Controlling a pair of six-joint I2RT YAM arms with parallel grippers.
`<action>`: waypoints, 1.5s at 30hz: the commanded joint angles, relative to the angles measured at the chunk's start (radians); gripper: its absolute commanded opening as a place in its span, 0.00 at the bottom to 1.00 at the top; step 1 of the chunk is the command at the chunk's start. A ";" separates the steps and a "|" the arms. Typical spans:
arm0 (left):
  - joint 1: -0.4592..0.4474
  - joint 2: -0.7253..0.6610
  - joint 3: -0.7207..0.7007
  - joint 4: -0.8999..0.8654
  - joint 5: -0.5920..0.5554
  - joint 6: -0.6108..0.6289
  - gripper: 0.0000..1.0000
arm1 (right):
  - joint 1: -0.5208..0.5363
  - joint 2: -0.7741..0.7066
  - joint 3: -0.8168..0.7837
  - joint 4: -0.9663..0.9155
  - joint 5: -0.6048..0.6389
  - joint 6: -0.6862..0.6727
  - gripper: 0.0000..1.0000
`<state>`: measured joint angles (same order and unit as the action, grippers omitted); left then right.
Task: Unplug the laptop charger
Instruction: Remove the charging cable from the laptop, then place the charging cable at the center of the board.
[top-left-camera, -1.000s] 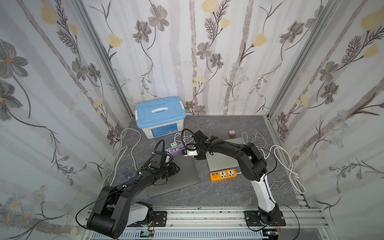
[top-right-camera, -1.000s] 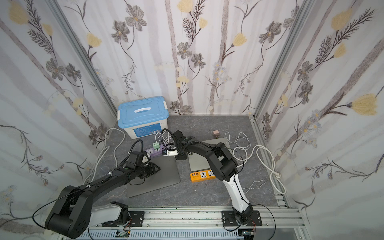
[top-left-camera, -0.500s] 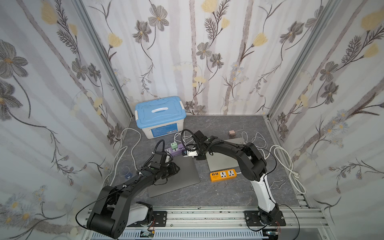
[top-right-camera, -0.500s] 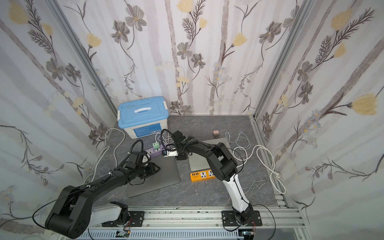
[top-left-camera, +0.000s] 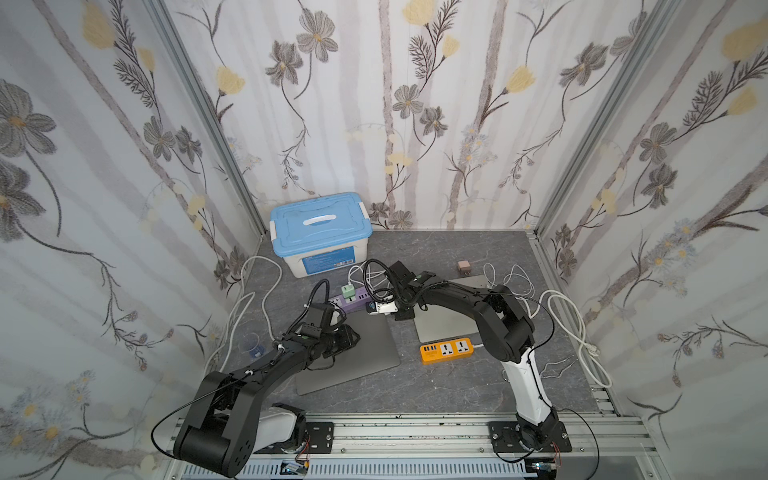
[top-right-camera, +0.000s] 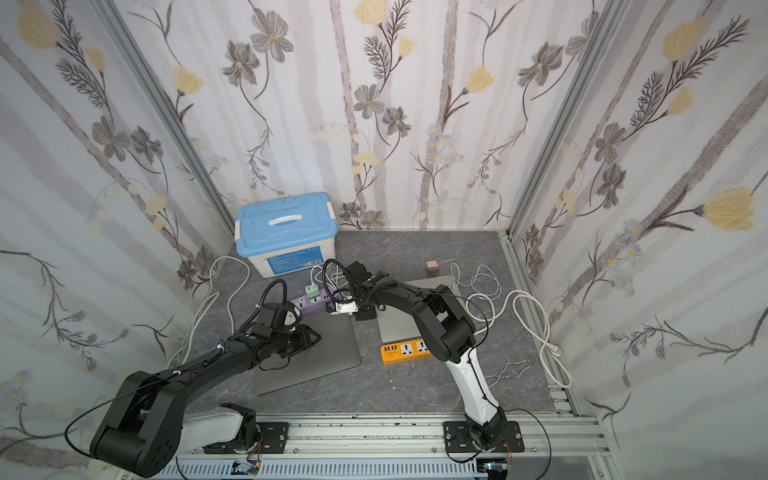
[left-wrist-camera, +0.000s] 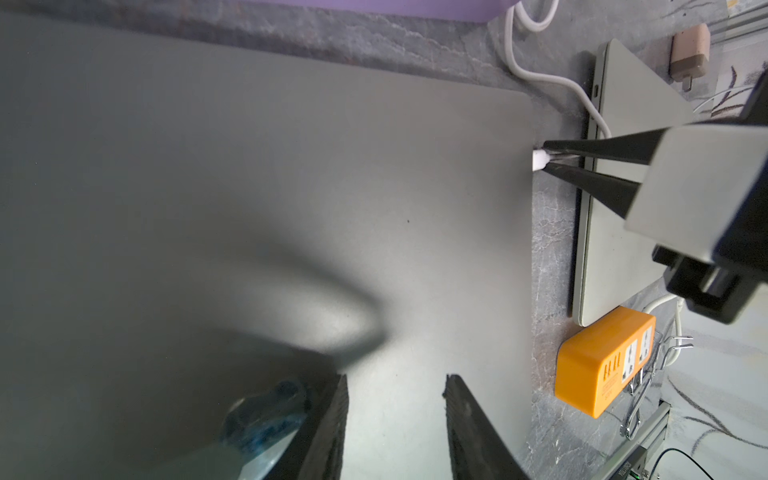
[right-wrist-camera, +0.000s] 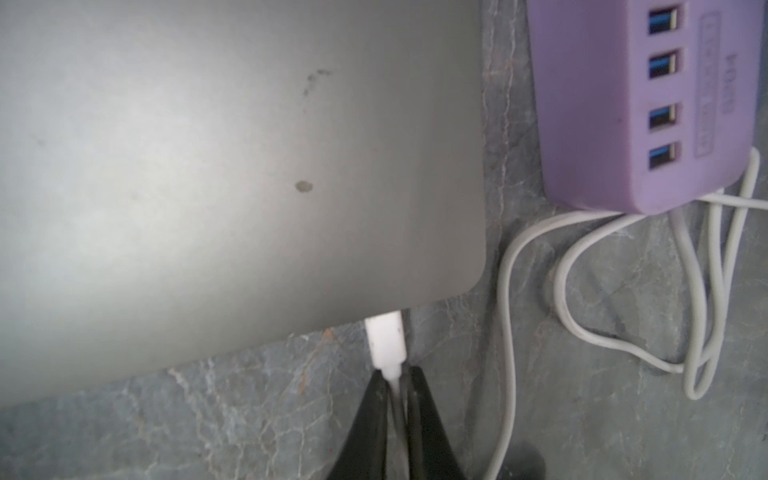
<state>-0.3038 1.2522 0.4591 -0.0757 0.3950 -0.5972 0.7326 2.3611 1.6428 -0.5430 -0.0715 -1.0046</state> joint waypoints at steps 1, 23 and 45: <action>0.002 0.001 0.003 -0.017 -0.013 0.019 0.43 | -0.004 0.006 -0.008 -0.078 0.070 -0.024 0.09; 0.002 0.002 0.001 -0.020 -0.021 0.021 0.43 | -0.045 -0.010 0.016 -0.089 0.072 -0.002 0.01; 0.002 -0.024 0.023 -0.008 -0.001 0.024 0.44 | -0.087 -0.157 0.036 -0.037 -0.010 0.216 0.36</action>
<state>-0.3038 1.2285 0.4721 -0.0853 0.3935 -0.5835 0.6487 2.2280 1.6867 -0.6048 -0.0311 -0.8268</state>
